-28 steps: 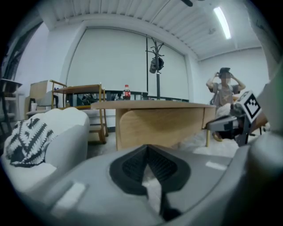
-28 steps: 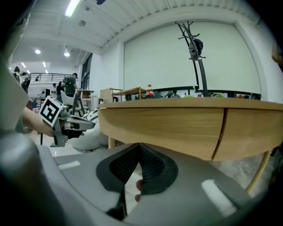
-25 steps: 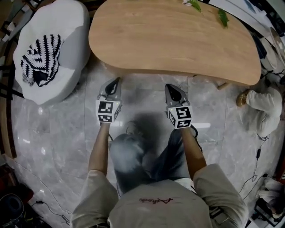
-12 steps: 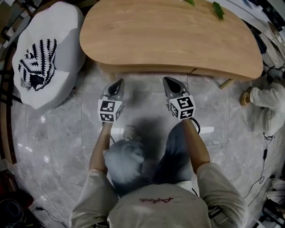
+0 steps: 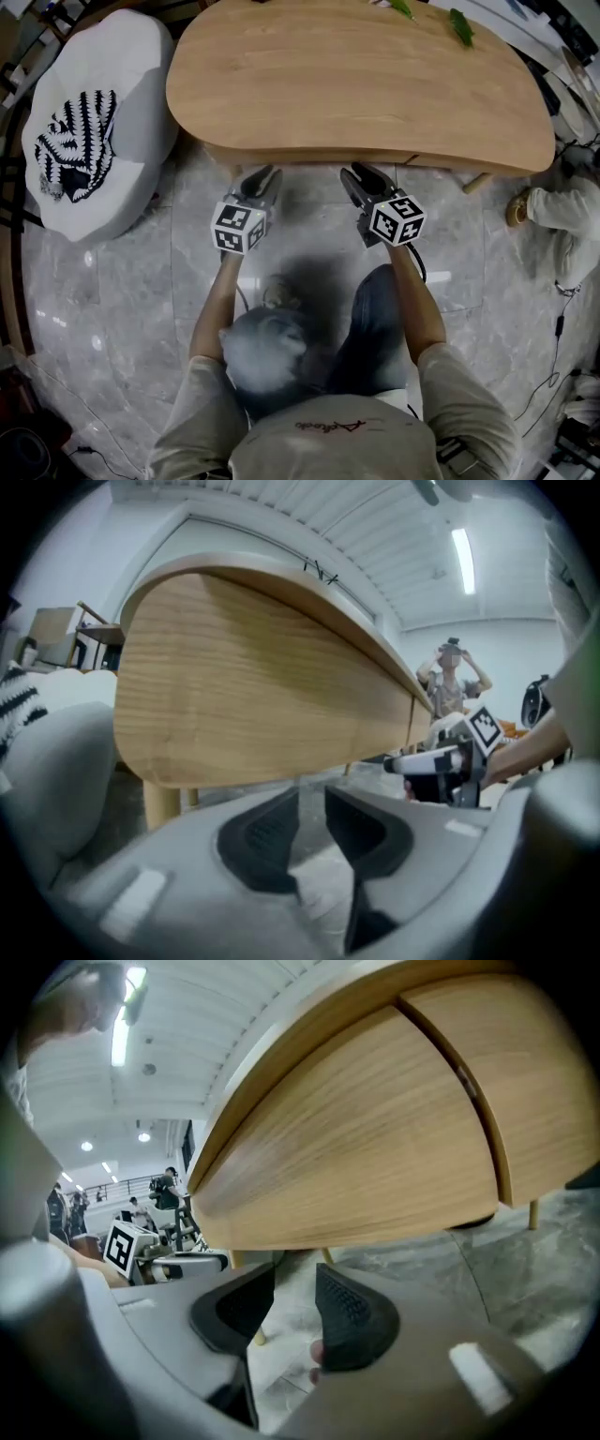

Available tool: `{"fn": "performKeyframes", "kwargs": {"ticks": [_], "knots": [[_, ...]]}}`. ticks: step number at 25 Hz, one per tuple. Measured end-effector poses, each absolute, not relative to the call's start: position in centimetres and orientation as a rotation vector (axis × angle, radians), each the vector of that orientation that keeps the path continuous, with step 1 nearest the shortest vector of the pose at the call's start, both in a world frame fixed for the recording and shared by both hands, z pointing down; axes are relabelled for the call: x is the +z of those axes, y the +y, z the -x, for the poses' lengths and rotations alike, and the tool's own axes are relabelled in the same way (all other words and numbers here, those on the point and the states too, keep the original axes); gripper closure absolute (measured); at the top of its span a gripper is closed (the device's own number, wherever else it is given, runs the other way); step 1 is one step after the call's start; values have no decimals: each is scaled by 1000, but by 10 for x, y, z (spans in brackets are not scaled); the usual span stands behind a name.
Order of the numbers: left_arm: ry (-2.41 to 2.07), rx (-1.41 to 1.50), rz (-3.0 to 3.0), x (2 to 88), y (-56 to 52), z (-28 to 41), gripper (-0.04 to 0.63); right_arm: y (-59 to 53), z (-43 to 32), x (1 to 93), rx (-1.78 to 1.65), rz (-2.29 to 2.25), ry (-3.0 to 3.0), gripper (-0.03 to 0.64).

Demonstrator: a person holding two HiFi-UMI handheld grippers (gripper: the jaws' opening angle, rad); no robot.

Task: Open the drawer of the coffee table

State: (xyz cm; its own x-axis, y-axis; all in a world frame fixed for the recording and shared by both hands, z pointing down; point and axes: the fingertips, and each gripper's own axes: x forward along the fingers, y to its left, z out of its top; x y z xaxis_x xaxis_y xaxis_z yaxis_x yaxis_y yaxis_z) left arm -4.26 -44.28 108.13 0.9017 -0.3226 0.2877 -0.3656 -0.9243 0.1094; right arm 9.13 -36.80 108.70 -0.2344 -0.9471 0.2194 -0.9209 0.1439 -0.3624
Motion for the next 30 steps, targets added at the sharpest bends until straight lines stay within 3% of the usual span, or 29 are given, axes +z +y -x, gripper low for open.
{"fn": "performKeyframes", "kwargs": {"ticks": [2, 6, 16, 21, 30], "knots": [[-448, 348, -2889, 1080, -440, 35, 449, -371, -94, 1085, -690, 1839, 2288, 458], [-335, 194, -2773, 1078, -439, 29, 391, -377, -97, 1076, -732, 1688, 2206, 436], [-193, -198, -2443, 1057, -455, 41, 411, -380, -102, 1066, -767, 1485, 2113, 431], [-209, -129, -2501, 1057, -454, 39, 407, -381, -103, 1065, -769, 1475, 2123, 440], [-206, -91, -2532, 1060, -443, 48, 459, -365, -93, 1067, -767, 1486, 2217, 477]]}}
